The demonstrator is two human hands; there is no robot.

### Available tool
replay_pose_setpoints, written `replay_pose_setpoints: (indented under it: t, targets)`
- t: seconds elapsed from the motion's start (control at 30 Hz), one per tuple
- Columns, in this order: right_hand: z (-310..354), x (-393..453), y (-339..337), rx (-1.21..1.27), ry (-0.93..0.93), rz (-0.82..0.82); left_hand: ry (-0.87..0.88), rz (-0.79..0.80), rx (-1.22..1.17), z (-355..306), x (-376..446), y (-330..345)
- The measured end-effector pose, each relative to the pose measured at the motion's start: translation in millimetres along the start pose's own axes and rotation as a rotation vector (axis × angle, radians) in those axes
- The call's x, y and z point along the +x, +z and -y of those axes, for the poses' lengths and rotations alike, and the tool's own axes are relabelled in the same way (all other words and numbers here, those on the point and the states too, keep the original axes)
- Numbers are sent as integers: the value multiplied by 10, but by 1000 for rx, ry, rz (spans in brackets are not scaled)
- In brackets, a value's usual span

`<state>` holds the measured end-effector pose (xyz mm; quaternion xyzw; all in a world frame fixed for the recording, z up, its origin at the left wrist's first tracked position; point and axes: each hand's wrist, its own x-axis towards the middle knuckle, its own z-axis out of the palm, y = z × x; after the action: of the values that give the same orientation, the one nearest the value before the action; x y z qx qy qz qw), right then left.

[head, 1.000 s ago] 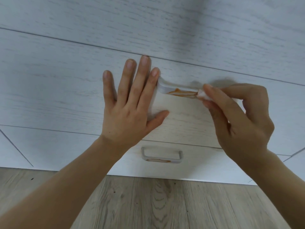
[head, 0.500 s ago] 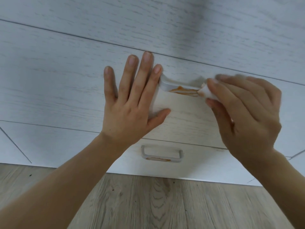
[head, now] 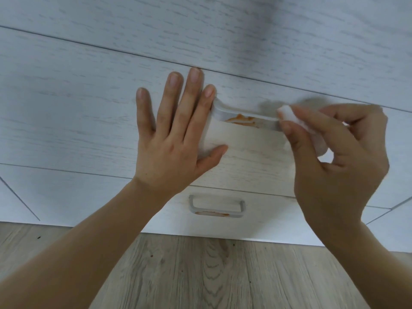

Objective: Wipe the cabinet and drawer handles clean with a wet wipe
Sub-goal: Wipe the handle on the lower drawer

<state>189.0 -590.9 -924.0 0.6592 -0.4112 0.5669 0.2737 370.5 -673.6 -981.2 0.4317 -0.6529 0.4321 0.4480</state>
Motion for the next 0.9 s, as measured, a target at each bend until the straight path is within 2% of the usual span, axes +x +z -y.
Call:
replay_pose_setpoints:
  t: [0.33,0.7,0.8,0.9]
  targets:
    - [1,28,108,-11,-184,9,-1,-8,5,5,-4,13]
    - [123,43,126,-34,-133,-16,-2,4,-6,9,5,-13]
    - [71,-27,64,-144,-189,12,11,10,-19,21,-12,-14]
    - [55,-8,94,-177,-245,-30,10,11,-12,22,-9,-7]
